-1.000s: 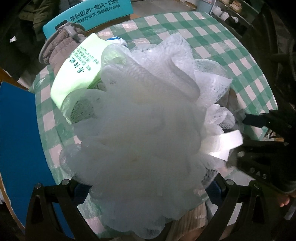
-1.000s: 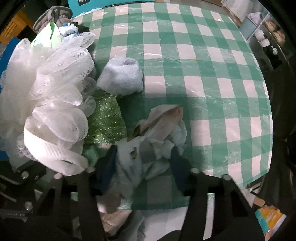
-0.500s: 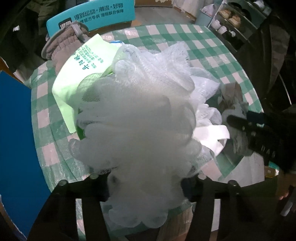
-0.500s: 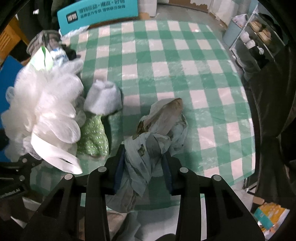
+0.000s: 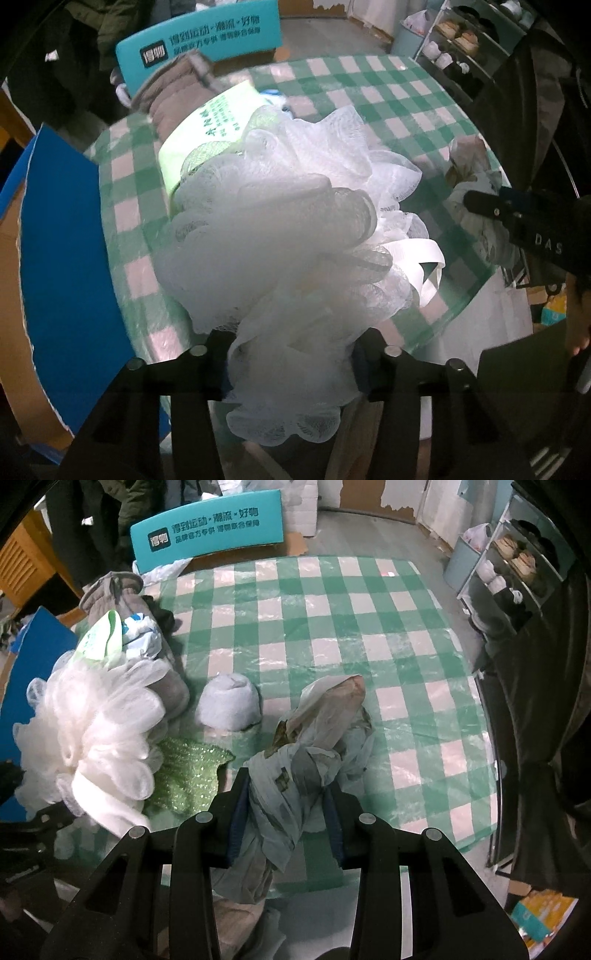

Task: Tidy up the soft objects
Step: 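Lift the bath puff with the left tool while the right tool grasps the crumpled grey cloth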

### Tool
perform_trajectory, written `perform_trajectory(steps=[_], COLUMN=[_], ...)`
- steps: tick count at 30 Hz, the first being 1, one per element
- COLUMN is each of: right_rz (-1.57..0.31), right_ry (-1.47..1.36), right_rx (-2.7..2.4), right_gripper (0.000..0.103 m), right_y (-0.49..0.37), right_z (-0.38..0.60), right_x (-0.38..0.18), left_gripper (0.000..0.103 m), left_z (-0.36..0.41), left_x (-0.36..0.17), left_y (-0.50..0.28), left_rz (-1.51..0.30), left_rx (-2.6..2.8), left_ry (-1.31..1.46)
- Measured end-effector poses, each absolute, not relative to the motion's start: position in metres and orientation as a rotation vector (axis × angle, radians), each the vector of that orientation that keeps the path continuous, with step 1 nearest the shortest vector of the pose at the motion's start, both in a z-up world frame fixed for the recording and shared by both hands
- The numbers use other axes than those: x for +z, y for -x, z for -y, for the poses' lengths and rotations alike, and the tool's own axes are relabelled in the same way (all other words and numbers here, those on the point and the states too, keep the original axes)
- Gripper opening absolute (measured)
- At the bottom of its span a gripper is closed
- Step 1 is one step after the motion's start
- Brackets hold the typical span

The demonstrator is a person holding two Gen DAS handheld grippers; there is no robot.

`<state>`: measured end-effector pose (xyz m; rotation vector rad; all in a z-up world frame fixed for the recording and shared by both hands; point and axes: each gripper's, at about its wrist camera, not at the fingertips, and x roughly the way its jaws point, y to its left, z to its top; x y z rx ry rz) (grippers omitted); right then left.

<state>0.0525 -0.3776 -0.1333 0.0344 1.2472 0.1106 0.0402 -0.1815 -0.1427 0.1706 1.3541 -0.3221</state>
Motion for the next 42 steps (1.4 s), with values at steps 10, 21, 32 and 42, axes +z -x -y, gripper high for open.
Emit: perform_trajectory(steps=[10,21,32,42], right_rz=[-1.247,-1.26,-1.272,-1.23], right_ry=[-0.016,-0.017,-0.006,0.005], right_rx=[0.127,0.124,0.134,0.141], right_gripper=[0.036,0.036,0.036,0.036], right_y=[-0.052,-0.054,-0.056,-0.053], right_z=[0.368,0.367,0.364,0.359], right_x=[-0.133,-0.138,-0.142,-0.124], left_gripper=[0.09,0.102,0.091,0.06], left_z=[0.184,0.206,0.211,0.2], left_x=[-0.137,-0.162,-0.183,-0.143], left_y=[-0.039,-0.059,-0.073,-0.052], left_rz=[-1.322,-1.351,-1.321,-1.258], left_rx=[-0.291,-0.264,-0.276,-0.301], left_ry=[-0.193,-0.23,-0.243,-0.228])
